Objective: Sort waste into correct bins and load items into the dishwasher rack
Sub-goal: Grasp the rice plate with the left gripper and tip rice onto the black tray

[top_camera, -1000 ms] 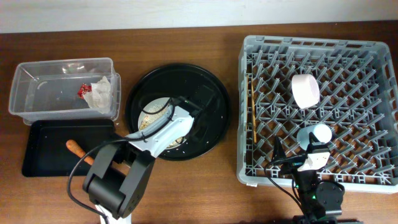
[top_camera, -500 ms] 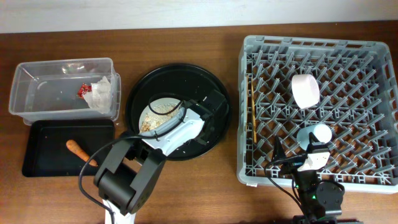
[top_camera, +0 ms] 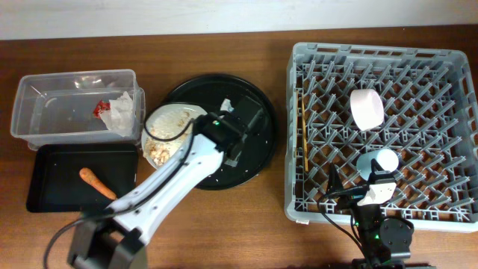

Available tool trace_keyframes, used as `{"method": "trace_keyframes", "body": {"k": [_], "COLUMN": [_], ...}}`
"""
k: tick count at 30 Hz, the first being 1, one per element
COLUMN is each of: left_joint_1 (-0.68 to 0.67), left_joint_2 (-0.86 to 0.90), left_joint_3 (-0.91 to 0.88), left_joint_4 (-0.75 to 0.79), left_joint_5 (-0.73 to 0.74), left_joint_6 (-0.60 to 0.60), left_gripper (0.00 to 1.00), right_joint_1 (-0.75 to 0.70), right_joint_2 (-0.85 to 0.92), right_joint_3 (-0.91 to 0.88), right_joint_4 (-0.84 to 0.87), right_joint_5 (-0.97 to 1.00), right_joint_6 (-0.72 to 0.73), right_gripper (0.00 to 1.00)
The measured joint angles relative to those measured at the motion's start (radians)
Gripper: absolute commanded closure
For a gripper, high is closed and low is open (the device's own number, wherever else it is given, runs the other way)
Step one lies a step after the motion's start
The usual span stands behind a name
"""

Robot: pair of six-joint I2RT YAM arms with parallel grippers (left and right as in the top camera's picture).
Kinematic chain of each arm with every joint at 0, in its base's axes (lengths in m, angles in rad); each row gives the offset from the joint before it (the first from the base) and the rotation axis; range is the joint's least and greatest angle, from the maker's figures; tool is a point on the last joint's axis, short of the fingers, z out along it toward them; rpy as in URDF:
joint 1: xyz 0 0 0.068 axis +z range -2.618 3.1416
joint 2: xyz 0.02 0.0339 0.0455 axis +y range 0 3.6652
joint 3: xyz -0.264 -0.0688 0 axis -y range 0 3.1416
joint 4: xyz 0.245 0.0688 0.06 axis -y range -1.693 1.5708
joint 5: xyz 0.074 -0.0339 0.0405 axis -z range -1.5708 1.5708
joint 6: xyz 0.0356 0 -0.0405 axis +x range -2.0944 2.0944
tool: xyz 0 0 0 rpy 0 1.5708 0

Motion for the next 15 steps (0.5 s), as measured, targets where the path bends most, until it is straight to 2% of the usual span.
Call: {"method": "trace_keyframes", "body": {"k": [2,4,6,8,10,15], "left_joint_1": [0.047,0.165,0.420,0.569,0.666,0.857], "left_joint_2": [-0.092,-0.153,-0.190,-0.190,-0.190,-0.190], "left_joint_3": [0.002,0.002,0.006,0.006,0.005,-0.022], "left_joint_4": [-0.056,-0.090,-0.126,-0.135,-0.120,-0.015], "left_joint_5": [0.008,0.112,0.273,0.347,0.389,0.671], "left_joint_6": [-0.045,-0.059,-0.044,-0.024,-0.008,0.068], "left_gripper": [1.00,1.00,1.00,1.00,1.00,1.00], "right_joint_1": [0.000,0.000,0.000,0.000,0.000,0.000], "right_joint_2": [0.000,0.000,0.000,0.000,0.000,0.000], "right_joint_3": [0.000,0.000,0.000,0.000,0.000,0.000], "right_joint_4": [0.000,0.000,0.000,0.000,0.000,0.000], "right_joint_5": [0.000,0.000,0.000,0.000,0.000,0.000], "right_joint_6": [0.001,0.000,0.000,0.000,0.000,0.000], "right_gripper": [0.02,0.02,0.02,0.02,0.02,0.02]}}
